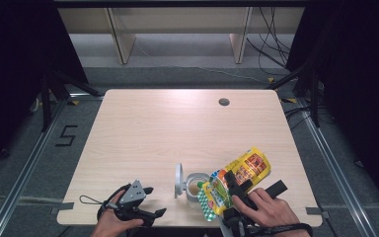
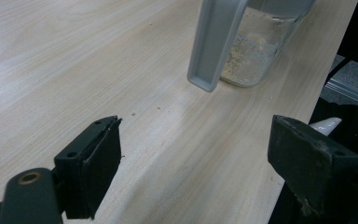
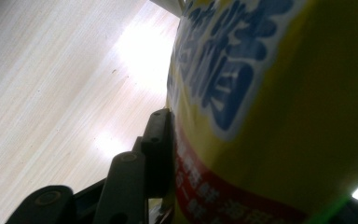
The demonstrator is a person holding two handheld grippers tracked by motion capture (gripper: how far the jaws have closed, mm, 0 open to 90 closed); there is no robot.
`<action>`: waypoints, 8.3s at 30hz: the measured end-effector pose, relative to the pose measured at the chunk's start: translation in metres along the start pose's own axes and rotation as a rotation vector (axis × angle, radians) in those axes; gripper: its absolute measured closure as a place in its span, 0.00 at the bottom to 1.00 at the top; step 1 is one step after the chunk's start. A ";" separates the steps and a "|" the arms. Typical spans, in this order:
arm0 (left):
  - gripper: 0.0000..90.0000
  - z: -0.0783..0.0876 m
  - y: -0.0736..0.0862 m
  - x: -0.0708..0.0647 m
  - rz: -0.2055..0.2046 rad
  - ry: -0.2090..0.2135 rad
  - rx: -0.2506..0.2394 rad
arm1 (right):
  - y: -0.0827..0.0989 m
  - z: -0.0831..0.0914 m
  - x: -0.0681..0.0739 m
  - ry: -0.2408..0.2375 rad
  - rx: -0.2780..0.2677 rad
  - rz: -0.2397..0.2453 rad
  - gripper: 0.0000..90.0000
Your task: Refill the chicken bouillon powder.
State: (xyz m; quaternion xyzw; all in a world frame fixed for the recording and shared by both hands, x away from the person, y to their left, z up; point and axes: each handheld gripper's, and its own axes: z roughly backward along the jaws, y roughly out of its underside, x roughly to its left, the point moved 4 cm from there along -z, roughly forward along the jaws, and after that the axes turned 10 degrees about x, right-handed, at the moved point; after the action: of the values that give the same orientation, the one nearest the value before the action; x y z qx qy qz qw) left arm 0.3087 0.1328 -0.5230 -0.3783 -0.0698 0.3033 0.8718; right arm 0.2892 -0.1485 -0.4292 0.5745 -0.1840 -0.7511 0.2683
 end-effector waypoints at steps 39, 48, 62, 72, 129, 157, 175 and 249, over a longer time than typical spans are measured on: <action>0.19 0.001 -0.001 0.001 -0.028 -0.007 -0.004 | 0.006 0.000 0.000 -0.002 0.013 -0.023 0.70; 0.19 0.000 0.000 0.000 0.000 -0.004 -0.001 | 0.007 0.000 0.000 0.003 0.003 -0.005 0.70; 0.19 0.001 -0.001 0.001 -0.030 -0.005 -0.003 | 0.006 0.001 0.003 -0.007 0.016 -0.017 0.70; 0.19 0.000 0.000 0.000 -0.001 -0.002 -0.001 | 0.005 0.000 0.002 -0.015 0.006 0.016 0.70; 0.19 0.000 0.000 0.000 -0.007 -0.007 0.003 | 0.000 0.001 -0.001 0.000 0.008 0.032 0.70; 0.19 0.000 0.000 0.000 -0.007 0.000 0.003 | 0.003 0.002 -0.001 -0.004 0.005 0.028 0.71; 0.19 0.000 0.000 0.000 -0.005 0.000 0.003 | 0.003 0.002 -0.002 0.006 -0.006 0.051 0.71; 0.19 0.000 0.000 0.000 -0.004 -0.003 -0.001 | 0.004 0.004 -0.002 0.016 0.017 0.057 0.71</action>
State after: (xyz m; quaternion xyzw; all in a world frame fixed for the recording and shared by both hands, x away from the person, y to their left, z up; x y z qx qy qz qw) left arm 0.3089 0.1329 -0.5227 -0.3782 -0.0721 0.3022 0.8720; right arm 0.2863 -0.1511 -0.4241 0.5772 -0.2044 -0.7370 0.2862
